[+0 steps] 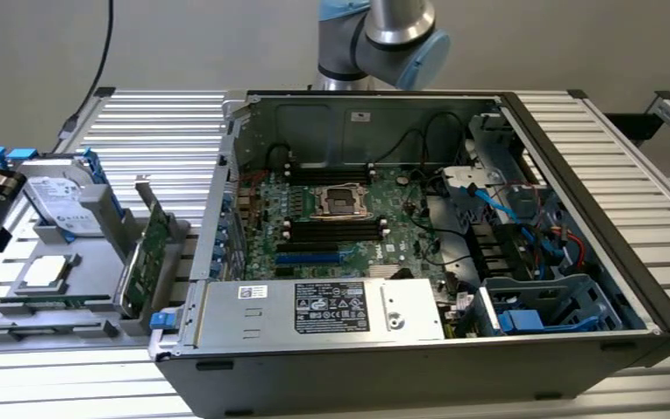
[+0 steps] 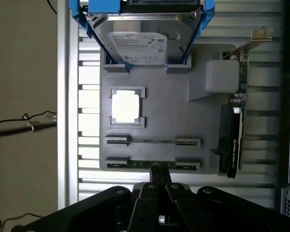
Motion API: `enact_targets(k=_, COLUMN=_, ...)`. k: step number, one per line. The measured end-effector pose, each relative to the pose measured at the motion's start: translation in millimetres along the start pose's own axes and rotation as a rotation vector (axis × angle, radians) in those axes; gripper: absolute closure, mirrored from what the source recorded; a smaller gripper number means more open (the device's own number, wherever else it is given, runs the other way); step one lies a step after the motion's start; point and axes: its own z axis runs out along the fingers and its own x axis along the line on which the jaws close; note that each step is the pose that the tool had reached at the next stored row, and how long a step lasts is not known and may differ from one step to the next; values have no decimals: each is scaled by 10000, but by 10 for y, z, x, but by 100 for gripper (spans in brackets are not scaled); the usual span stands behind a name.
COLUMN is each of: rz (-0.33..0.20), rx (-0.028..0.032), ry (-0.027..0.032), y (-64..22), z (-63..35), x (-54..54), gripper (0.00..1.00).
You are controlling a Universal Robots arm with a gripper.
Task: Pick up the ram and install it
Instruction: 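Reach for the ram, then pick up the ram and move it above insertion slot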
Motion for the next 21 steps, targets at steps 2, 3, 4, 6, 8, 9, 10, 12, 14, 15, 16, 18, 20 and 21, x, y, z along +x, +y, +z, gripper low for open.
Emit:
enact_targets(k=2, rz=-1, rx=-42, ry=19, y=-16, z=-1, x=-2, gripper=89)
enact_targets(k=3, rz=0, rx=-60, ry=36, y=-23, z=-1, x=-3, gripper=89)
enact_targets(k=4, rz=0, rx=-73, ry=58, y=-31, z=-2, x=-6, gripper=89)
enact_targets(k=6, rz=3, rx=-91, ry=124, y=-39, z=-2, x=-16, gripper=89)
enact_targets(k=8, rz=3, rx=-104, ry=147, y=-40, z=-3, x=-17, gripper=89)
enact_targets(k=9, rz=4, rx=-104, ry=149, y=-40, z=-3, x=-17, gripper=89)
enact_targets(k=10, rz=4, rx=-104, ry=151, y=-40, z=-3, x=-16, gripper=89)
enact_targets(k=12, rz=2, rx=-104, ry=169, y=-40, z=-3, x=-17, gripper=89)
enact_targets(k=14, rz=1, rx=-105, ry=172, y=-40, z=-3, x=-17, gripper=89)
enact_targets(k=15, rz=1, rx=-105, ry=174, y=-40, z=-2, x=-17, gripper=89)
enact_targets(k=16, rz=0, rx=-105, ry=176, y=-40, z=-2, x=-17, gripper=89)
enact_targets(k=18, rz=1, rx=-105, ry=179, y=-40, z=-2, x=-17, gripper=89)
enact_targets(k=20, rz=0, rx=-105, ry=180, y=-40, z=-2, x=-17, gripper=89)
enact_targets(k=21, rz=-1, rx=-104, ry=183, y=-40, z=-3, x=-18, gripper=89)
